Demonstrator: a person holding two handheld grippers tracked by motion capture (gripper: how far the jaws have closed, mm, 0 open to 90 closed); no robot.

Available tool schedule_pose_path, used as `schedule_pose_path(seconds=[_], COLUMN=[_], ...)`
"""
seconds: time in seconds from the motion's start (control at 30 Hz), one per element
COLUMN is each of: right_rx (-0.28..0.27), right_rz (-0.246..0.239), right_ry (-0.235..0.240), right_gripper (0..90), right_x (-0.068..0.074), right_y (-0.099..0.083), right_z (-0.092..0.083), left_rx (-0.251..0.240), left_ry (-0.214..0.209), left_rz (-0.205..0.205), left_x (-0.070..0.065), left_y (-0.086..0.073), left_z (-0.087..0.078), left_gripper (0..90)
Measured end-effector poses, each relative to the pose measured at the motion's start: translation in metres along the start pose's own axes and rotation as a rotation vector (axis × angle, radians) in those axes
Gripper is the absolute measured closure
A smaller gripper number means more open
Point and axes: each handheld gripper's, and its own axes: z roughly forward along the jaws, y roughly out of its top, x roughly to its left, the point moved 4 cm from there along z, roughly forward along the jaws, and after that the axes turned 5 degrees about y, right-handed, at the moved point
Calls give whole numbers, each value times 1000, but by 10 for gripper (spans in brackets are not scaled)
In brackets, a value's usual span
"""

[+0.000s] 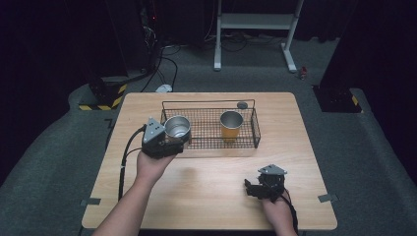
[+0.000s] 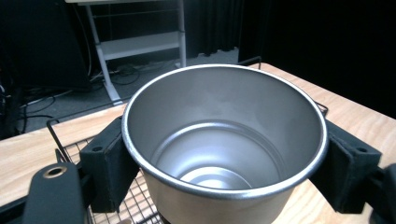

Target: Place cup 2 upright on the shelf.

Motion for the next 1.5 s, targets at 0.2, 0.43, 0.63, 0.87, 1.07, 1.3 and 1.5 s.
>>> schedule_pose_path(seconds=[0.2, 0.43, 0.63, 0.87, 1.07, 1.3, 1.5], right_rx=[2, 0, 0, 0, 0, 0, 0], right_rz=[-3, -10, -10, -10, -10, -10, -10], right_ry=[2, 2, 2, 2, 2, 2, 2], right_gripper=[94, 94, 94, 94, 94, 94, 94], right_x=[0, 0, 0, 0, 0, 0, 0], right_y=[0, -1, -1, -1, -1, -1, -1], right_z=[0, 0, 0, 0, 0, 0, 0], left_rx=[5, 19, 29, 38, 49, 63, 62], left_ry=[9, 23, 33, 40, 49, 62, 64], left_rz=[-23, -11, -21, -42, -48, -49, -69], left_x=[4, 7, 12, 16, 19, 22, 24], left_y=[4, 8, 7, 4, 1, -1, -2], left_z=[14, 32, 45, 56, 65, 76, 83], left_gripper=[189, 190, 189, 189, 189, 189, 189])
